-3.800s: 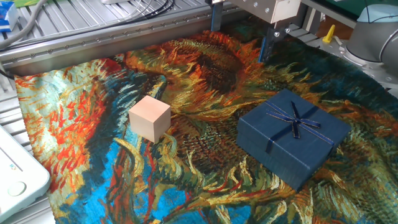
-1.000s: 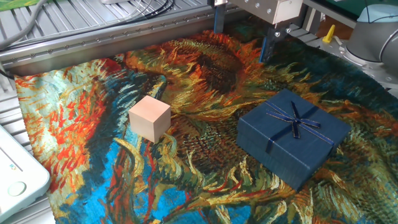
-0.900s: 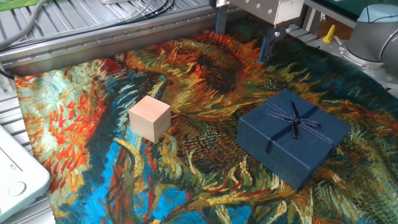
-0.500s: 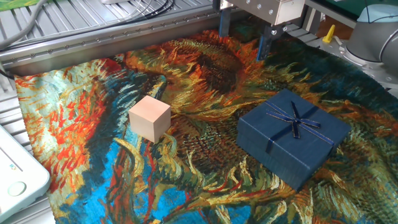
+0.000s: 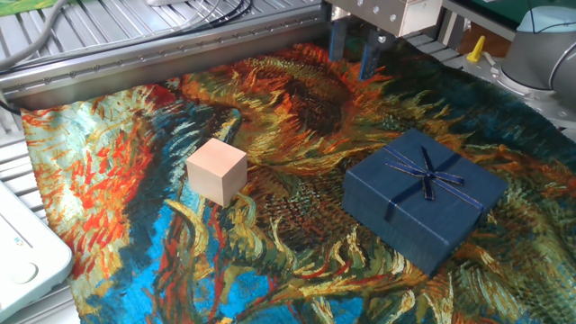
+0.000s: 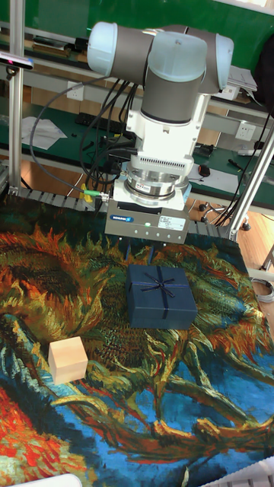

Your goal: Pick up one small block

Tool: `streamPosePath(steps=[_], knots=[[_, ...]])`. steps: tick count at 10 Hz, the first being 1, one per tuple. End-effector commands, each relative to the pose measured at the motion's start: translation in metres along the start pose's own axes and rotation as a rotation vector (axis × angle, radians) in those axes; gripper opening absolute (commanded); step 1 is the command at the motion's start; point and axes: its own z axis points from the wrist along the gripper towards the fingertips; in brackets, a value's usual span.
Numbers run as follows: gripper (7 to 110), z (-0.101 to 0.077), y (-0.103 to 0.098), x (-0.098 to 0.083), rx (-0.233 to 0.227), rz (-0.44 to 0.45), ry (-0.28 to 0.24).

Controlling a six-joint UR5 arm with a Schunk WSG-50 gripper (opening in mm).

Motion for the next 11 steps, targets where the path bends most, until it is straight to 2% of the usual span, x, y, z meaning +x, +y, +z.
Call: streamPosePath(steps=[1,6,11], knots=[[7,-0.0011,0.0035,-0.0006,-0.014,0.004,-0.003],[7,-0.0021,0.0043,-0.0001,-0.016,-0.003,-0.001],[7,0.001,0.0003,0.0022,0.006,-0.017,0.008]])
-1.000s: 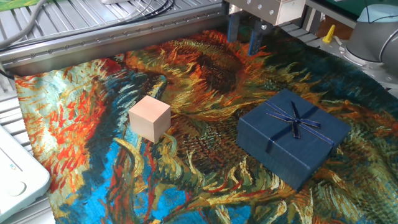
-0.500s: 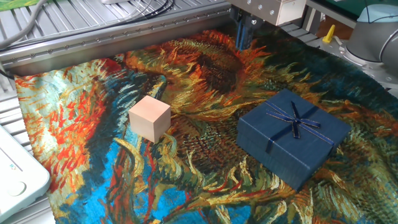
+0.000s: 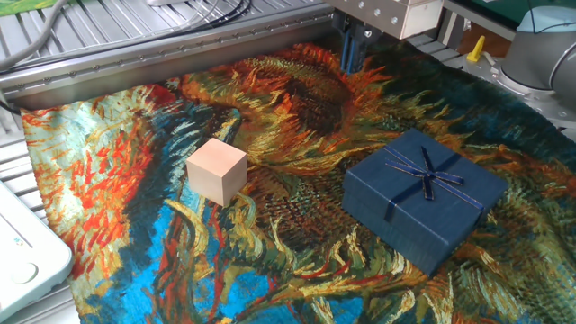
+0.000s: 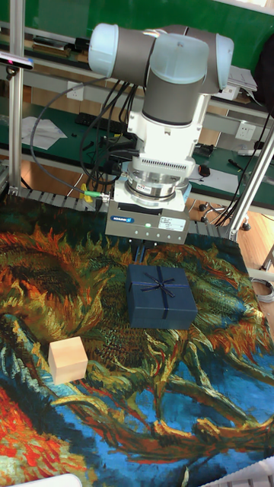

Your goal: Pick up one small block

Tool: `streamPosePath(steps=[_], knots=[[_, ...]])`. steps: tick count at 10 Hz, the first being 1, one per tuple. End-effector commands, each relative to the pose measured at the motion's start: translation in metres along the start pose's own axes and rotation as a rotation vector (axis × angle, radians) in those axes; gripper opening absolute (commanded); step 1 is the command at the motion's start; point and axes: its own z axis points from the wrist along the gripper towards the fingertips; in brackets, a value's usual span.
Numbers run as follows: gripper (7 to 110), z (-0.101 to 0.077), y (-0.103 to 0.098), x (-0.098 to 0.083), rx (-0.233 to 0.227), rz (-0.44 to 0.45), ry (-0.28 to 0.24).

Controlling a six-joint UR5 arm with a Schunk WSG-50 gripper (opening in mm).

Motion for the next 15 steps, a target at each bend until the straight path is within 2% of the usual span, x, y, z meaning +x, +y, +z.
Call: streamPosePath(steps=[1,15], knots=[[7,-0.0011,0.0013,0.0011,-0.006,-0.003,0.004],[7,-0.0014,0.0024,0.0005,-0.012,0.019,0.003]])
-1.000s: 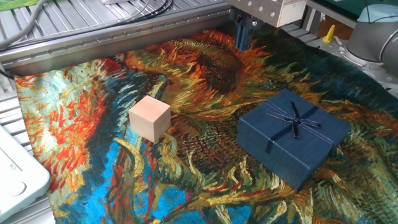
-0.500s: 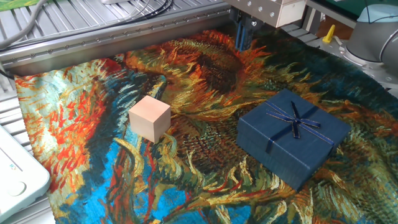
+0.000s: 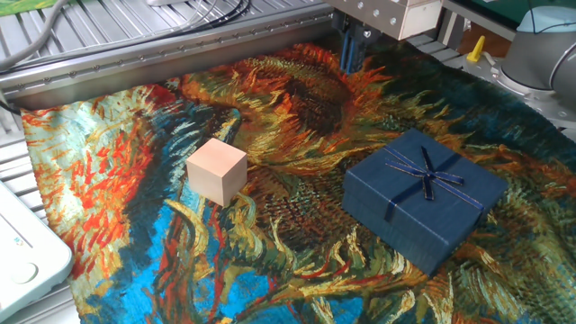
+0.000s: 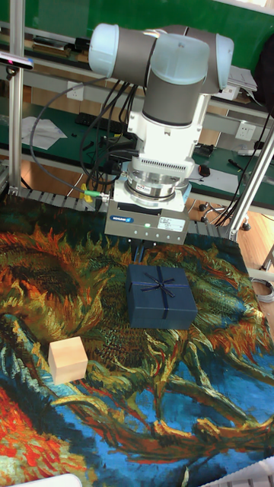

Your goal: Pick up one small block

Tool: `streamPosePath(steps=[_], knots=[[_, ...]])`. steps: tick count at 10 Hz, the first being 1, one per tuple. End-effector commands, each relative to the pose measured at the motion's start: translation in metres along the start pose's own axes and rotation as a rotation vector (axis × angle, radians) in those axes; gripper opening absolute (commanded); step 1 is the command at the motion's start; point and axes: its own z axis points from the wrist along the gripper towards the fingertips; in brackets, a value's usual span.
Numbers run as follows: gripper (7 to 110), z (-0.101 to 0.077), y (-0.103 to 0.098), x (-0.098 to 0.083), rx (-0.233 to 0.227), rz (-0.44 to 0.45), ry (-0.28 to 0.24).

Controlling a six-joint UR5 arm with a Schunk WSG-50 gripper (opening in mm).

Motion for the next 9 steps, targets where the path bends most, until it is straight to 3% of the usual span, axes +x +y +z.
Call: streamPosePath(steps=[1,4,6,7,9], knots=[[7,-0.002,0.004,0.0,-0.02,0.007,-0.002],[7,-0.003,0.001,0.0,-0.008,0.001,0.001],[7,-0.003,0.003,0.018,-0.014,0.008,0.07],[7,-0.004,-0.003,0.025,0.007,-0.005,0.101],[7,-0.004,-0.002,0.026,0.006,-0.002,0.104]])
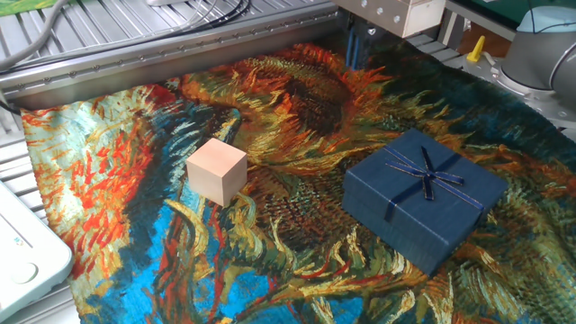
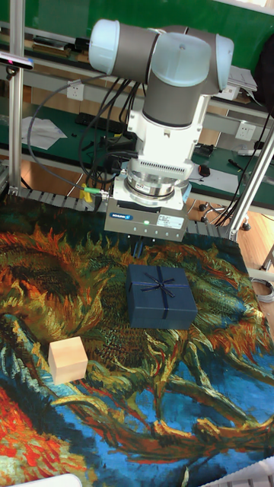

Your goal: Pick up one small block

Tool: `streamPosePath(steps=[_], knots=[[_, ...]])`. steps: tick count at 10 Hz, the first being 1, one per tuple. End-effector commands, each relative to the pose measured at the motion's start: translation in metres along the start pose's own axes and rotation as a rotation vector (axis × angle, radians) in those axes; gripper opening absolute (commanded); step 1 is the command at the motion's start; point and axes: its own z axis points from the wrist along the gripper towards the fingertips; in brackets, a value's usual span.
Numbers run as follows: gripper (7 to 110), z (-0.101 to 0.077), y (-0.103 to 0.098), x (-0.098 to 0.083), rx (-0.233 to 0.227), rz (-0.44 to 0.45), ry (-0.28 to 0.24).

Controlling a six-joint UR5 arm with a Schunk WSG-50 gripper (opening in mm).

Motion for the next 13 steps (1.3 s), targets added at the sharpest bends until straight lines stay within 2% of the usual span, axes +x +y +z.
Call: streamPosePath(steps=[1,3,5,7,9,11,13], knots=[[7,-0.001,0.001,0.005,-0.004,-0.006,0.021],[7,-0.002,0.009,0.005,-0.036,-0.006,0.019],[7,-0.002,0.01,0.002,-0.041,-0.01,0.007],[7,-0.002,0.009,-0.007,-0.036,-0.001,-0.029],[7,-0.002,0.009,-0.021,-0.036,-0.015,-0.086],[7,-0.002,0.009,-0.02,-0.037,-0.027,-0.081],[7,-0.003,0.013,-0.029,-0.052,-0.053,-0.12]])
